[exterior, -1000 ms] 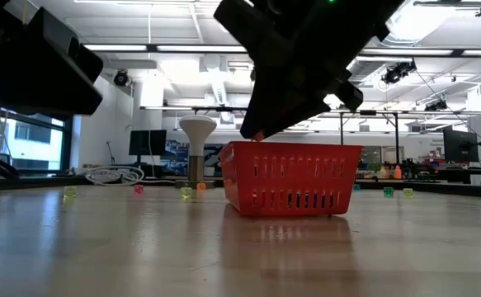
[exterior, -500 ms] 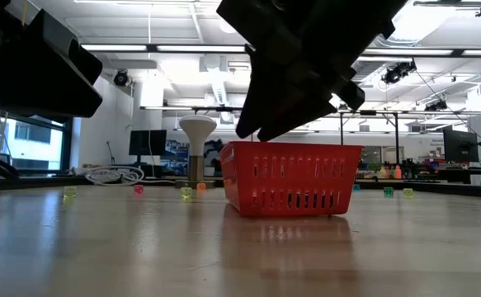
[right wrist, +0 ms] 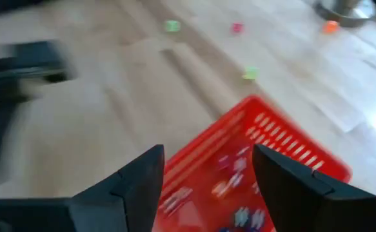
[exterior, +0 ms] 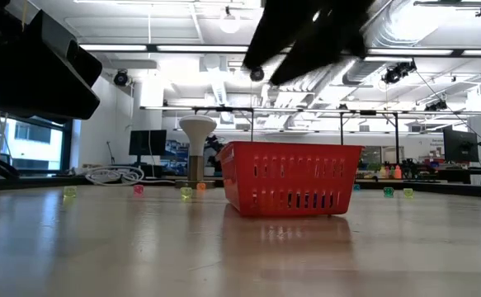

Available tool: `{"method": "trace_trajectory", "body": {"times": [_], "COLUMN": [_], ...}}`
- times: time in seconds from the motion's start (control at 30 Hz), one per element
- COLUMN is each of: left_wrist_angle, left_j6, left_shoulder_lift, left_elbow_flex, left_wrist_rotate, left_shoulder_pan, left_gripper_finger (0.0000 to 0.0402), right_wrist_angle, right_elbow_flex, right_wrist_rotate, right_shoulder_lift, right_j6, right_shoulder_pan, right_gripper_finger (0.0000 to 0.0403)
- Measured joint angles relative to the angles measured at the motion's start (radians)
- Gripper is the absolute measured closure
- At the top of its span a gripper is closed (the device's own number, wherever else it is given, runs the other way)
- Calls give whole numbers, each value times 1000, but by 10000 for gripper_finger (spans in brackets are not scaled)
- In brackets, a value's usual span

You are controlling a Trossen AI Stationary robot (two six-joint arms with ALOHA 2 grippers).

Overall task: Pick & Place Dice
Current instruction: Put the purple die into the red basket

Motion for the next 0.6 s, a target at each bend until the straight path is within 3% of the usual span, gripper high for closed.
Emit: {"method": "trace_trajectory", "body": {"times": [0.2,0.6], "left_wrist_angle": [-6,-3], "left_j6": [-1,-24], "left_shoulder_lift": [0,0], "left_elbow_flex": [0,0], "left_wrist_rotate": [3,2], "left_shoulder_pan": [0,4], "left_gripper_finger": [205,205], "right_wrist_angle": [-108,-587], "right_elbow_flex": [0,0], "right_wrist_rotate": [17,-142], "right_shoulder_lift": [-45,-46], "right_j6": [197,1114], "right_shoulder_pan": [175,500], "right_gripper_finger": [175,175]}}
